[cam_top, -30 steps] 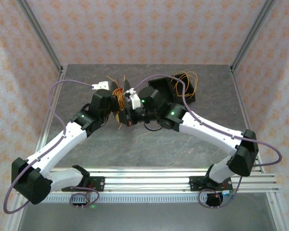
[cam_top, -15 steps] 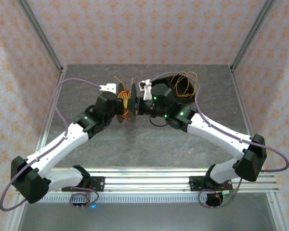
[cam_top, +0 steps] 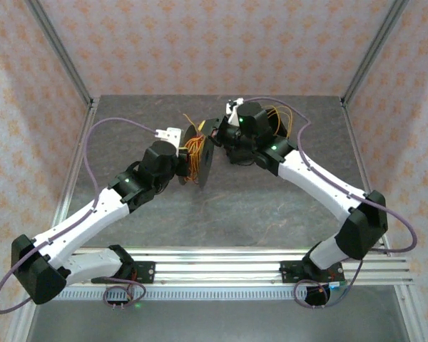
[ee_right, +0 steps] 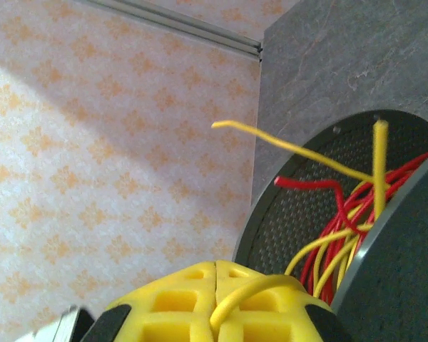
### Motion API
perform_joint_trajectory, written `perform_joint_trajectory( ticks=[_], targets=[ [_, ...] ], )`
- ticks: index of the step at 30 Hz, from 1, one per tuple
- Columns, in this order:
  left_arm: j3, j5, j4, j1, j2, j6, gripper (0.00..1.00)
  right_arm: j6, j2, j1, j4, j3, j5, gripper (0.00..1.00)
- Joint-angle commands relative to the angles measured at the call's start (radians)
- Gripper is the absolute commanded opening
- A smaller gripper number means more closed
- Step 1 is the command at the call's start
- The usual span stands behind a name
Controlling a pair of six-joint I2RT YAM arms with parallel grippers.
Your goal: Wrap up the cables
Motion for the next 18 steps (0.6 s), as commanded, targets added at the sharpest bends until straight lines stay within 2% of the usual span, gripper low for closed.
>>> perform_joint_trajectory(
  ticks=[1,6,13,18],
  targets=[
    [0.009,-0.014,0.017,-0.024,-0.037,0.041,0.00,0.063,0.052,-0.054,0.074,0.103,-0.022,0.00],
    [0.022,-0.021,0.002,-0.036,-0.030,0.053,0.00,0.084,0.120,-0.071,0.086,0.154,-0.138,0.00],
    [0.019,-0.024,0.001,-0.037,-0.034,0.054,0.00,0.005,0.077,-0.071,0.006,0.181,-0.165,0.28],
    [0.021,-0.018,0.005,-0.037,-0.034,0.054,0.00,-0.031,0.060,-0.071,-0.051,0.207,-0.170,0.32]
  ],
)
